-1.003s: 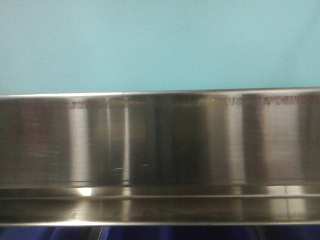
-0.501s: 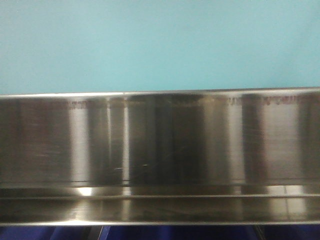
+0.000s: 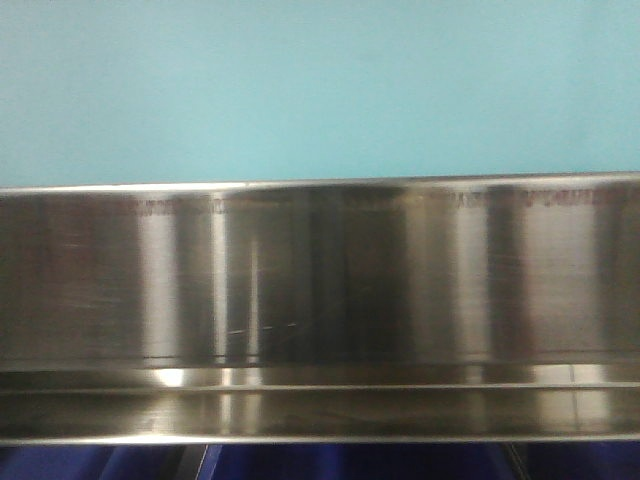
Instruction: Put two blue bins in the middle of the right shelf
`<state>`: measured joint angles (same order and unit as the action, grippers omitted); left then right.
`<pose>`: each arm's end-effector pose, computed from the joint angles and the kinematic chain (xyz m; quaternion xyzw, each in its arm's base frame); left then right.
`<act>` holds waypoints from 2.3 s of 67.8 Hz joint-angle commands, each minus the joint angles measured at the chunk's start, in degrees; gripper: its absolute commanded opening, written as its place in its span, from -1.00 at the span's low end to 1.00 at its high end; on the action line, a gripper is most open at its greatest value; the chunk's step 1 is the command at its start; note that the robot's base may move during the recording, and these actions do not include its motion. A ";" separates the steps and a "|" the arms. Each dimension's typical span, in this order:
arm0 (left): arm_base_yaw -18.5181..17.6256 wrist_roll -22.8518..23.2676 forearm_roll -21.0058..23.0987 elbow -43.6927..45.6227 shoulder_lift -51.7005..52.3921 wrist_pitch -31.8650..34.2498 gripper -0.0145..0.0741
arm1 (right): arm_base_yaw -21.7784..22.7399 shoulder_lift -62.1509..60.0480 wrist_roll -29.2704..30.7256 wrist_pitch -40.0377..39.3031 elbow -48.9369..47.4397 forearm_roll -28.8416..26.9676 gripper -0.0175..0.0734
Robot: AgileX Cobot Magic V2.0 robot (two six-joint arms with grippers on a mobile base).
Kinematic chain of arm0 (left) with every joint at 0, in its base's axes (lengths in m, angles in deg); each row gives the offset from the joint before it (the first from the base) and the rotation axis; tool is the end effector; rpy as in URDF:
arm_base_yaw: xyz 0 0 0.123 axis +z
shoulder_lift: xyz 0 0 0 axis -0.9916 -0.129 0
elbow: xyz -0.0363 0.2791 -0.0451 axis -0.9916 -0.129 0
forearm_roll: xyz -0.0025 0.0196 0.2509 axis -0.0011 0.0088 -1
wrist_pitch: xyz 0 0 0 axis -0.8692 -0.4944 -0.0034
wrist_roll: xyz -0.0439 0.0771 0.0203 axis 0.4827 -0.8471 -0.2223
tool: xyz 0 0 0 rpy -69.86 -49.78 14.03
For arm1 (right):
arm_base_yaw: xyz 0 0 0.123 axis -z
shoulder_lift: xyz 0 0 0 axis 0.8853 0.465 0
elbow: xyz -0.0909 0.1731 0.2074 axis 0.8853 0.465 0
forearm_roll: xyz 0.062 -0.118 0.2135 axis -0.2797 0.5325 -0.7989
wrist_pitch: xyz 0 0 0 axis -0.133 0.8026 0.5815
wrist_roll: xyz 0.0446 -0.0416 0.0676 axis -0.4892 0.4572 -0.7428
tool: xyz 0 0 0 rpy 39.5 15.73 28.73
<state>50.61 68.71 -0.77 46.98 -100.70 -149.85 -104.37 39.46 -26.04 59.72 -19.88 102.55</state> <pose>0.2450 -0.1129 0.5238 -0.0165 0.8753 -0.0588 0.4797 0.2071 0.1331 0.5141 -0.0448 0.8782 0.0624 0.4722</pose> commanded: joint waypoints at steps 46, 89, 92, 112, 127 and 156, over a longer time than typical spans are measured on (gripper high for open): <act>-0.40 4.41 3.17 -21.35 7.53 2.26 -0.92 | -0.95 -4.23 -4.52 -5.44 18.45 -3.20 -0.97; -0.40 4.41 3.86 -21.35 5.23 3.58 -0.92 | 2.04 -4.02 -5.03 -6.05 19.47 -2.59 -0.97; -0.40 4.41 4.16 -21.35 5.03 3.56 -0.92 | 2.52 -4.02 -5.03 -5.83 19.50 -2.59 -0.97; -0.40 4.41 3.72 -21.35 4.54 3.02 -0.92 | 2.69 -4.02 -5.11 -7.95 23.82 -4.25 -0.97; -0.40 4.41 4.84 -23.23 3.40 2.76 -0.92 | 2.69 -3.90 -5.11 -7.95 24.27 -4.25 -0.97; -0.40 4.41 5.80 -23.77 1.43 2.26 -0.92 | 2.69 -1.82 -5.11 -6.88 24.27 -4.25 -0.97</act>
<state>50.61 73.10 3.53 23.10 -98.92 -148.78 -101.77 37.74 -31.31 54.53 4.41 97.14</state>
